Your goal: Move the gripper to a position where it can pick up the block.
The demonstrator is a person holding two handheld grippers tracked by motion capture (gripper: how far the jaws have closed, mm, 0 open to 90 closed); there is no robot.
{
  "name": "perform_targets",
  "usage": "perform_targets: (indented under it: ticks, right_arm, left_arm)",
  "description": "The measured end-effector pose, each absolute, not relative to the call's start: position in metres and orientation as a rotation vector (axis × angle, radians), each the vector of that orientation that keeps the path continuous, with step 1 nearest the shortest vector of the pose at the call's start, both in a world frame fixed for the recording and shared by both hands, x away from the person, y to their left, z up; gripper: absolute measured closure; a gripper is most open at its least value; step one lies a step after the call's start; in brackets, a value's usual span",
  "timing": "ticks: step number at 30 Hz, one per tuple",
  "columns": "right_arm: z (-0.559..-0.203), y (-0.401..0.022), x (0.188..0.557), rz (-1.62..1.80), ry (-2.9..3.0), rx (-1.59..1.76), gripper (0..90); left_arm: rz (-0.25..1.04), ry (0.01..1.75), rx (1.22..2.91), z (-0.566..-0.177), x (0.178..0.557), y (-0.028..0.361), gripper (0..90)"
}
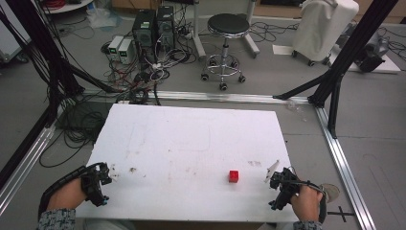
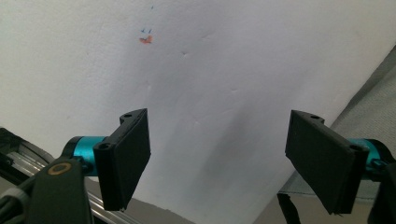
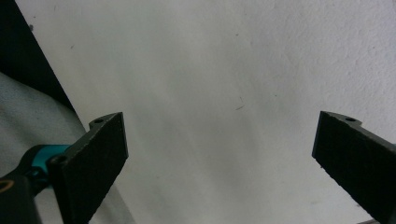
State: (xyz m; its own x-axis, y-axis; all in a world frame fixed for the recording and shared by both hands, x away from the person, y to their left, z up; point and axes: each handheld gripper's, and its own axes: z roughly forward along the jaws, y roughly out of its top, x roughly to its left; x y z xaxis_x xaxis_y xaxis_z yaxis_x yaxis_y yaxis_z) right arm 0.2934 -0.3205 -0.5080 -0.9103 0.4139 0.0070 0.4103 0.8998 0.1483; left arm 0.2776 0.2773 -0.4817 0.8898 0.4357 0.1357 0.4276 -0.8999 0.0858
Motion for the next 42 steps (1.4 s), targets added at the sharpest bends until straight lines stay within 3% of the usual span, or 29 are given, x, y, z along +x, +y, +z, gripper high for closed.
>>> perform_targets:
  ticks: [42]
  right_arm:
    - [-0.502, -0.325, 0.305, 0.267, 2.991, 0.699, 2.6]
  left_arm:
    - [0.225, 0.667, 2.992, -0.484, 0.278, 0.272, 22.5]
